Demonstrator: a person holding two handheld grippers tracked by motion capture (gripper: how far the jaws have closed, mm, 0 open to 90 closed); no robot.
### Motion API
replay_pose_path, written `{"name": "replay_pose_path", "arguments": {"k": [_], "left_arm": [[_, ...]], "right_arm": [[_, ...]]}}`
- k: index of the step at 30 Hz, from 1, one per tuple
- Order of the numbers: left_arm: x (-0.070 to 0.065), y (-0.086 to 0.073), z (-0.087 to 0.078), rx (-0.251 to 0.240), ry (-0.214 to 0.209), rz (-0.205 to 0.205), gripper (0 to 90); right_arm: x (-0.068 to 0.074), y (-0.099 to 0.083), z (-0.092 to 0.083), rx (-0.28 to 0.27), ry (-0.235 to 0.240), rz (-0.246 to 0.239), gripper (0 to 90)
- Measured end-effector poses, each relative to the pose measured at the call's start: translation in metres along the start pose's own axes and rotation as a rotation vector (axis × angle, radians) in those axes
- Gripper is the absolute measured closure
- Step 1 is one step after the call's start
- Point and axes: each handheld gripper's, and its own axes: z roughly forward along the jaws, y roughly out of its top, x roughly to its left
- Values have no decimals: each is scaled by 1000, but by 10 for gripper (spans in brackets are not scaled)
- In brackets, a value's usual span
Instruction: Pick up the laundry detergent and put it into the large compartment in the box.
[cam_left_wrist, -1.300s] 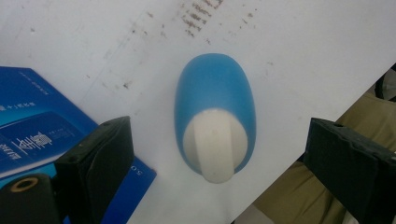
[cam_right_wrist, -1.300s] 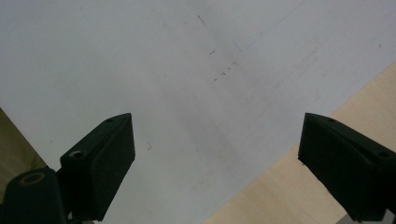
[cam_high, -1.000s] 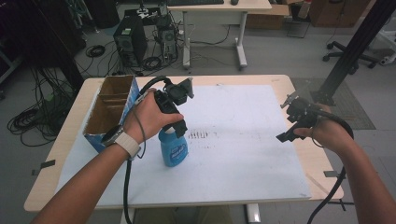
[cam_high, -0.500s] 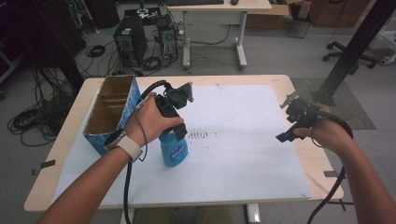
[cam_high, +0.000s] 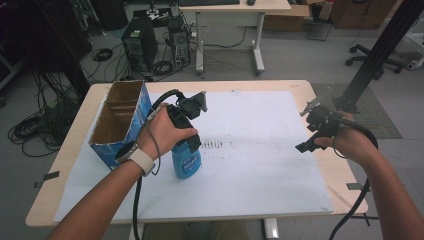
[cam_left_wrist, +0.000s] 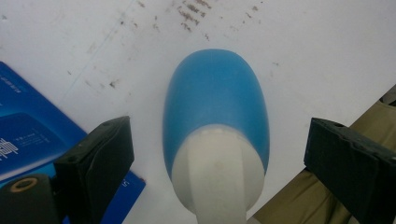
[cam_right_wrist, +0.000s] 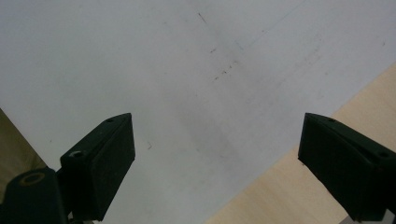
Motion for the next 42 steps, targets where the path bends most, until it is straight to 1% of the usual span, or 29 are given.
{"name": "replay_pose_path", "arguments": {"k": [6, 11, 15, 20, 24, 30, 38, 42], "left_arm": [[-1, 1, 4, 2, -3, -2, 87], [-2, 2, 8, 9, 3, -2, 87], [-1, 1, 12, 9, 3, -9, 87], [0, 1, 16, 21, -3, -8, 87], [1, 0, 20, 22, 2, -17, 88], [1, 0, 23, 22, 1, -23, 88], [2, 1, 29, 33, -1, -20, 94], [3, 1, 31, 36, -4, -28, 104]], "right_arm": [[0, 0, 0, 1, 0, 0, 111], [0, 0, 1, 2, 3, 0, 111], [0, 1, 2, 3, 3, -1, 111], [0, 1, 3, 2, 4, -1, 111], [0, 0, 4, 3, 6, 1, 111], [0, -1, 5, 1, 8, 2, 111], [-1, -3, 5, 2, 8, 5, 111], [-2, -3, 6, 3, 9, 6, 111]]}}
